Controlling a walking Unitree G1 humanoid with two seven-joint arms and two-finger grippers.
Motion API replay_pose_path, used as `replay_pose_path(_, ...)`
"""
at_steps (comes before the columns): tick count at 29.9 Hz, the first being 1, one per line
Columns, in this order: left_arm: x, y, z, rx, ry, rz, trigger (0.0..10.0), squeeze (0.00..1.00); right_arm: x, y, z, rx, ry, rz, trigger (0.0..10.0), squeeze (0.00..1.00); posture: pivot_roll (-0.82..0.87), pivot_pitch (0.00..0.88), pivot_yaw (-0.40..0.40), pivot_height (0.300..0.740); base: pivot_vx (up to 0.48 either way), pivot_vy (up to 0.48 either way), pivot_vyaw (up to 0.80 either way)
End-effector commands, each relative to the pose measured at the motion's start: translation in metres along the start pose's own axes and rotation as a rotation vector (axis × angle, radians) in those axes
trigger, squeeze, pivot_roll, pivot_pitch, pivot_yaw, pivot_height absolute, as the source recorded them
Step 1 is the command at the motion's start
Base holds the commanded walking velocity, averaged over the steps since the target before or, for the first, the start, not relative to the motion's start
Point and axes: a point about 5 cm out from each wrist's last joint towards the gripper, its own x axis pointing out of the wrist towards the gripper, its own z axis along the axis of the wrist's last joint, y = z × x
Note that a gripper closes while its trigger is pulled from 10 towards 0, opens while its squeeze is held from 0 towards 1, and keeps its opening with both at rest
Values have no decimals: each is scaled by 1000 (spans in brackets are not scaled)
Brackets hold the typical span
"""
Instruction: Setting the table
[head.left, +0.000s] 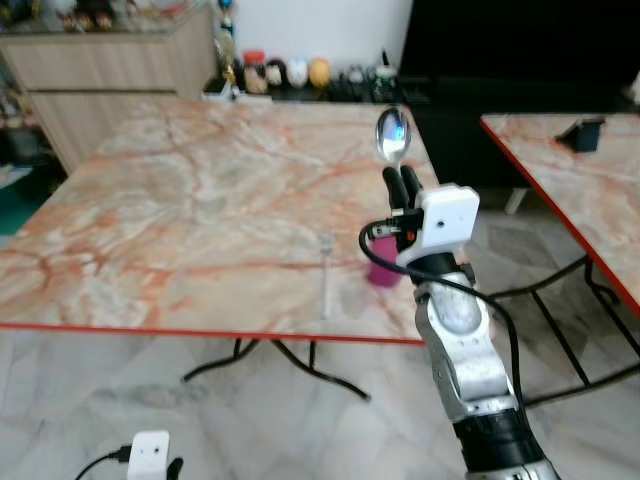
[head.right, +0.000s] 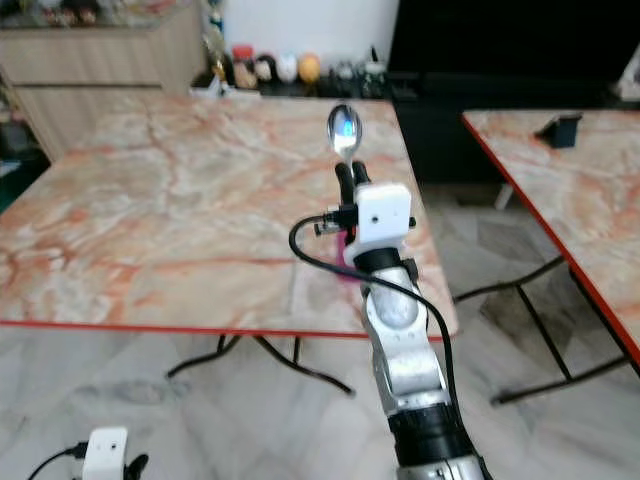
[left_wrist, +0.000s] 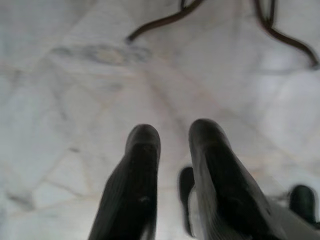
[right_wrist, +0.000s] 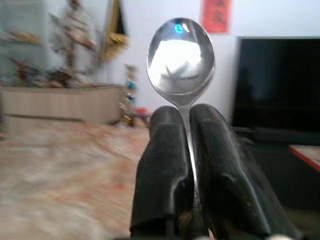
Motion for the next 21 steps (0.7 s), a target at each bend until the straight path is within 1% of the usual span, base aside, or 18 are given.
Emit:
replay_pose_path(1,-1,5,-1,8,1,8,10000,0,3,4,7,14,-29,12,10000,0,-41,0,-10,707,0,-262,0)
replay_pose_path(7,-1,4,-1,8,0,8,10000,0,5,6,8,15,-35,21,10000,0,-41,0,-11,707,0,-262,0)
replay_pose_path(21,-2,4,-4,8,8,14,10000,0,6,5,9,9,-36,20,10000,0,-47,0,-4,707,0,-267,0)
